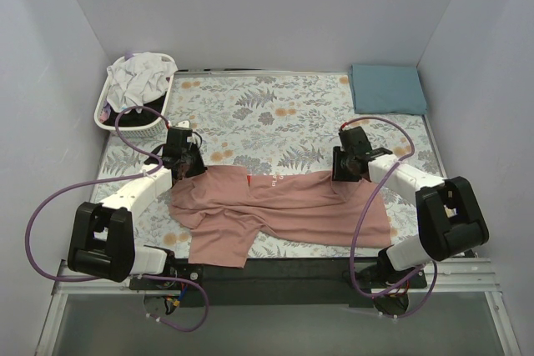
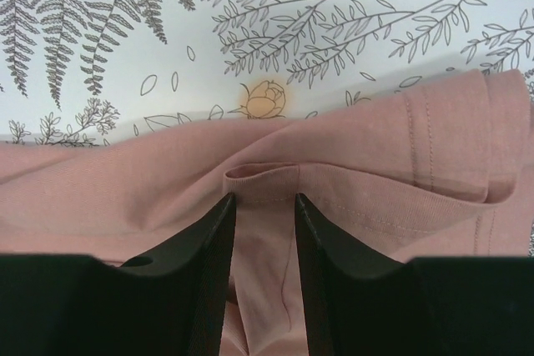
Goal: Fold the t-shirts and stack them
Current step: Flatten the tshirt out
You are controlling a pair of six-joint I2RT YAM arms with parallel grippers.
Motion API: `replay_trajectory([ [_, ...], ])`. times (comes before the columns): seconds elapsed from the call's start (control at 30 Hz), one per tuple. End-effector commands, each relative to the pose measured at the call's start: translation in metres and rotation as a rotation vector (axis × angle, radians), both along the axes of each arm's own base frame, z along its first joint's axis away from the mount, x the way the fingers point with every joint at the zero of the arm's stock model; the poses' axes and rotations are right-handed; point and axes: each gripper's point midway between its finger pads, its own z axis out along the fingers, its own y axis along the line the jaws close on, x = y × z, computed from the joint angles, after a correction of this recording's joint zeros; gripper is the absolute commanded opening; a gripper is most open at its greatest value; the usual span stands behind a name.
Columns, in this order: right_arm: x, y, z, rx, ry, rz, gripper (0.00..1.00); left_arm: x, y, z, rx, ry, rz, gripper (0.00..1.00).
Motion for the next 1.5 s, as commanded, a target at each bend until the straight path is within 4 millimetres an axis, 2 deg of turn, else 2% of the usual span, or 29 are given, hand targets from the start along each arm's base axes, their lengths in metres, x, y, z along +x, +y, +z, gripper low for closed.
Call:
replay_trajectory([
  [0.0, 0.018, 0.012, 0.016, 0.006, -0.056, -0.011, 0.41, 0.004, 0.001, 0.007, 0.007, -0.031, 0.006, 0.0],
  [0.17, 0.019, 0.017, 0.019, 0.009, -0.061, -0.011, 0.41, 0.004, 0.001, 0.006, 0.008, -0.031, 0.003, 0.0],
  [0.4, 0.014, 0.006, 0.002, -0.043, -0.028, -0.049, 0.39, 0.004, 0.003, 0.007, 0.013, -0.032, 0.008, 0.0],
  [0.5, 0.012, 0.003, -0.001, -0.054, -0.025, -0.056, 0.3, 0.003, 0.003, 0.006, 0.016, -0.028, 0.008, 0.0],
  [0.6, 0.016, 0.004, 0.007, -0.047, -0.046, -0.052, 0.16, 0.0, 0.003, 0.005, 0.012, -0.022, 0.007, 0.0],
  [0.67, 0.022, 0.005, 0.016, -0.05, -0.068, -0.053, 0.03, 0.001, 0.005, 0.006, 0.02, -0.024, 0.019, 0.0],
  [0.73, 0.025, 0.002, 0.024, -0.066, -0.087, -0.058, 0.01, 0.002, 0.007, 0.006, 0.032, -0.013, 0.032, 0.0],
  [0.77, 0.028, 0.001, 0.028, -0.069, -0.099, -0.061, 0.01, 0.009, 0.01, 0.015, 0.038, -0.03, 0.055, 0.0],
  [0.83, 0.037, -0.001, 0.043, -0.077, -0.134, -0.062, 0.01, 0.015, 0.015, 0.017, 0.061, -0.016, 0.087, 0.0],
  [0.87, 0.043, -0.006, 0.048, -0.078, -0.144, -0.074, 0.01, 0.029, 0.018, 0.03, 0.064, -0.047, 0.116, 0.0],
  [0.93, 0.063, -0.014, 0.07, -0.066, -0.191, -0.099, 0.01, 0.044, 0.024, 0.032, 0.066, -0.038, 0.145, 0.0],
  [0.97, 0.07, -0.017, 0.073, -0.066, -0.195, -0.108, 0.01, 0.065, 0.025, 0.054, 0.047, -0.089, 0.16, 0.0],
  [1.0, 0.08, -0.02, 0.081, -0.057, -0.215, -0.118, 0.01, 0.076, 0.026, 0.06, 0.038, -0.103, 0.168, 0.0],
  [1.03, 0.096, -0.019, 0.1, -0.031, -0.253, -0.114, 0.01, 0.09, 0.035, 0.067, 0.032, -0.119, 0.197, 0.0],
  [1.07, 0.109, -0.031, 0.11, -0.019, -0.272, -0.145, 0.01, 0.104, 0.038, 0.061, 0.028, -0.105, 0.208, 0.0],
  [1.1, 0.121, -0.034, 0.108, -0.014, -0.265, -0.152, 0.01, 0.13, 0.037, 0.086, 0.003, -0.164, 0.214, 0.0],
  [1.13, 0.142, -0.043, 0.13, 0.01, -0.312, -0.174, 0.01, 0.143, 0.045, 0.091, -0.001, -0.178, 0.236, 0.0],
  [1.17, 0.154, -0.046, 0.124, 0.014, -0.298, -0.179, 0.01, 0.158, 0.047, 0.076, 0.001, -0.149, 0.241, 0.0],
  [1.2, 0.165, -0.05, 0.128, 0.027, -0.307, -0.185, 0.01, 0.184, 0.05, 0.106, -0.01, -0.225, 0.235, 0.0],
  [1.23, 0.185, -0.056, 0.152, 0.064, -0.359, -0.189, 0.01, 0.196, 0.052, 0.11, -0.009, -0.239, 0.232, 0.0],
  [1.27, 0.197, -0.059, 0.141, 0.066, -0.338, -0.189, 0.01, 0.211, 0.054, 0.114, -0.004, -0.257, 0.228, 0.0],
  [1.3, 0.21, -0.062, 0.146, 0.075, -0.358, -0.19, 0.01, 0.226, 0.056, 0.102, 0.003, -0.245, 0.223, 0.0],
  [1.33, 0.221, -0.066, 0.151, 0.098, -0.372, -0.183, 0.01, 0.246, 0.055, 0.123, -0.002, -0.304, 0.199, 0.0],
  [1.37, 0.24, -0.066, 0.153, 0.109, -0.388, -0.17, 0.01, 0.257, 0.055, 0.125, -0.006, -0.321, 0.19, 0.0],
  [1.4, 0.252, -0.07, 0.154, 0.115, -0.407, -0.176, 0.01, 0.271, 0.056, 0.109, -0.005, -0.31, 0.18, 0.0],
  [1.43, 0.26, -0.069, 0.154, 0.153, -0.409, -0.153, 0.01, 0.286, 0.055, 0.128, -0.01, -0.365, 0.159, 0.0],
  [1.47, 0.277, -0.07, 0.153, 0.169, -0.424, -0.144, 0.01, 0.294, 0.056, 0.13, -0.012, -0.382, 0.15, 0.0],
])
